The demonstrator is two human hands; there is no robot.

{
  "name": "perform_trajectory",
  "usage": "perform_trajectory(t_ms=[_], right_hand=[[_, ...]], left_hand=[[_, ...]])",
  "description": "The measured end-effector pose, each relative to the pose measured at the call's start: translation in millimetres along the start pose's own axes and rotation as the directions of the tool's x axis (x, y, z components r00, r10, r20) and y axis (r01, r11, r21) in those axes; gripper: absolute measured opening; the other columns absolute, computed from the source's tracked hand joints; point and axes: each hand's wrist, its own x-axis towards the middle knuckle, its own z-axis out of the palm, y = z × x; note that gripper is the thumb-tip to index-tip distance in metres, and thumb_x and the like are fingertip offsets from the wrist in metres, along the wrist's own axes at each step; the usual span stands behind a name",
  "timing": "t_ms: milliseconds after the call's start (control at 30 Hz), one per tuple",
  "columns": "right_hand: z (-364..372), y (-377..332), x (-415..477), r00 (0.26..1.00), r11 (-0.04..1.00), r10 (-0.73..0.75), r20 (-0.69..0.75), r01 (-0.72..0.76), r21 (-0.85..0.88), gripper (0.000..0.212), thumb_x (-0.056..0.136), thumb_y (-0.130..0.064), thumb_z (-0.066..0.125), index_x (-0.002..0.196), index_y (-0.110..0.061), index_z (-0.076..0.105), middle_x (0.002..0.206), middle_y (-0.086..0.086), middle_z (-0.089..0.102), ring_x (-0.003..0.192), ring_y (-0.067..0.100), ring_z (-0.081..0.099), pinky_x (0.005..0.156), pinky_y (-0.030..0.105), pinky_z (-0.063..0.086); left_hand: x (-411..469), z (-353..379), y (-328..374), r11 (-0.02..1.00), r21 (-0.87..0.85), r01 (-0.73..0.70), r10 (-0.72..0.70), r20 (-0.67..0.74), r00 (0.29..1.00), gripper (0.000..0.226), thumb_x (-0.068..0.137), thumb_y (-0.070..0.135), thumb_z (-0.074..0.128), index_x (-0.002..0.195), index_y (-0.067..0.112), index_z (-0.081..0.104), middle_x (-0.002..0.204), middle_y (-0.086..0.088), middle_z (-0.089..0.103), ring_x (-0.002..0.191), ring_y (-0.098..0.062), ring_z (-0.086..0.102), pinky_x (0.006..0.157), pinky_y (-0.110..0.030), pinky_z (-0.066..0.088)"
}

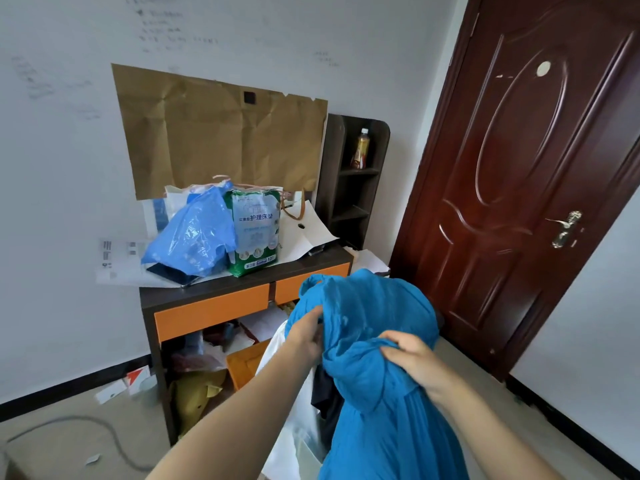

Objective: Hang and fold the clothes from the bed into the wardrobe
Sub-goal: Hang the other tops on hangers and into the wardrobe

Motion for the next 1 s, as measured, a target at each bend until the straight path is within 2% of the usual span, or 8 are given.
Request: perform_trajectory(t_ms=[167, 300, 400, 467, 667, 833, 933, 1000], right_hand=[[24.0, 4.4, 1.9, 1.000, 0.998, 0.002, -0.015, -0.003, -0.058, 0.013, 0.093, -0.005, 0.051, 0.084, -0.007, 0.060, 0.079, 0.000, 0.062, 0.076, 0.008, 0.060, 0.069, 0.018, 0.045], [71.5, -4.3, 9.3, 0.990, 0.993, -0.098, -0.100, 0.091, -0.068, 0.015, 0.093, -0.007, 0.052, 0.079, -0.009, 0.058, 0.076, 0.002, 0.058, 0.073, 0.010, 0.055, 0.068, 0.023, 0.042], [127.4, -21.2, 16.5, 0.962, 0.974, -0.221, -0.159, 0.209, -0.090, 0.020, 0.092, -0.005, 0.053, 0.075, -0.015, 0.055, 0.070, -0.001, 0.055, 0.060, -0.001, 0.049, 0.060, 0.015, 0.038], [177.4, -36.0, 19.9, 0.958, 0.957, -0.276, -0.076, 0.267, -0.113, 0.019, 0.093, -0.005, 0.053, 0.078, -0.016, 0.055, 0.070, -0.002, 0.056, 0.059, -0.002, 0.050, 0.057, 0.012, 0.038], [349.4, -81.2, 0.4, 0.885, 0.894, -0.406, 0.228, 0.436, -0.100, 0.013, 0.094, -0.008, 0.051, 0.083, -0.003, 0.056, 0.072, 0.001, 0.053, 0.061, 0.002, 0.047, 0.059, 0.020, 0.037], [520.9, -116.8, -81.8, 0.754, 0.834, -0.521, 0.401, 0.549, 0.052, 0.013, 0.095, -0.009, 0.048, 0.083, -0.005, 0.052, 0.071, 0.005, 0.052, 0.058, 0.009, 0.044, 0.056, 0.017, 0.036], [579.7, -122.4, -122.3, 0.680, 0.779, -0.613, 0.402, 0.604, 0.166, 0.012, 0.094, -0.005, 0.050, 0.085, -0.013, 0.050, 0.067, -0.006, 0.053, 0.060, -0.002, 0.051, 0.055, 0.016, 0.036], [636.4, -119.7, -177.2, 0.570, 0.743, -0.638, 0.517, 0.631, 0.221, 0.006, 0.092, -0.012, 0.050, 0.088, -0.009, 0.054, 0.071, -0.008, 0.057, 0.064, 0.001, 0.054, 0.060, 0.023, 0.038]], left_hand=[[-13.0, -51.5, 30.5, 0.993, -0.048, -0.104, 0.101, -0.068, 0.993, 0.027, 0.096, 0.025, 0.048, 0.090, 0.005, 0.064, 0.072, -0.011, 0.071, 0.073, -0.026, 0.065, 0.069, -0.039, 0.049], [-29.6, -131.7, 71.0, 0.945, 0.019, -0.327, 0.313, -0.344, 0.885, 0.019, 0.091, 0.016, 0.055, 0.107, 0.007, 0.061, 0.100, -0.013, 0.067, 0.081, -0.025, 0.064, 0.056, -0.031, 0.056], [-76.8, -188.8, 96.6, 0.857, 0.210, -0.471, 0.509, -0.484, 0.711, 0.024, 0.091, 0.008, 0.057, 0.068, 0.008, 0.050, 0.050, -0.003, 0.054, 0.036, -0.008, 0.044, 0.030, -0.012, 0.026], [-124.4, -230.6, 113.5, 0.791, 0.305, -0.531, 0.604, -0.532, 0.594, 0.032, 0.094, 0.004, 0.052, 0.063, 0.009, 0.046, 0.035, 0.003, 0.049, 0.025, -0.001, 0.034, 0.026, -0.012, 0.020], [-322.7, -382.0, 143.2, 0.602, 0.532, -0.596, 0.723, -0.679, 0.124, 0.030, 0.095, 0.008, 0.051, 0.065, 0.014, 0.048, 0.037, 0.011, 0.054, 0.032, 0.002, 0.045, 0.032, -0.010, 0.029], [-525.5, -471.0, 110.0, 0.497, 0.617, -0.610, 0.658, -0.727, -0.198, 0.022, 0.093, 0.005, 0.051, 0.076, 0.018, 0.057, 0.069, 0.004, 0.061, 0.061, -0.006, 0.056, 0.050, -0.012, 0.046], [-589.7, -488.4, 78.6, 0.470, 0.649, -0.598, 0.653, -0.711, -0.259, 0.015, 0.093, 0.005, 0.052, 0.089, 0.017, 0.061, 0.080, 0.004, 0.062, 0.074, -0.009, 0.056, 0.068, -0.021, 0.046], [-659.3, -506.7, 24.2, 0.452, 0.687, -0.570, 0.579, -0.711, -0.398, 0.017, 0.093, 0.005, 0.051, 0.089, 0.019, 0.061, 0.084, 0.005, 0.060, 0.076, -0.009, 0.053, 0.065, -0.022, 0.040]])
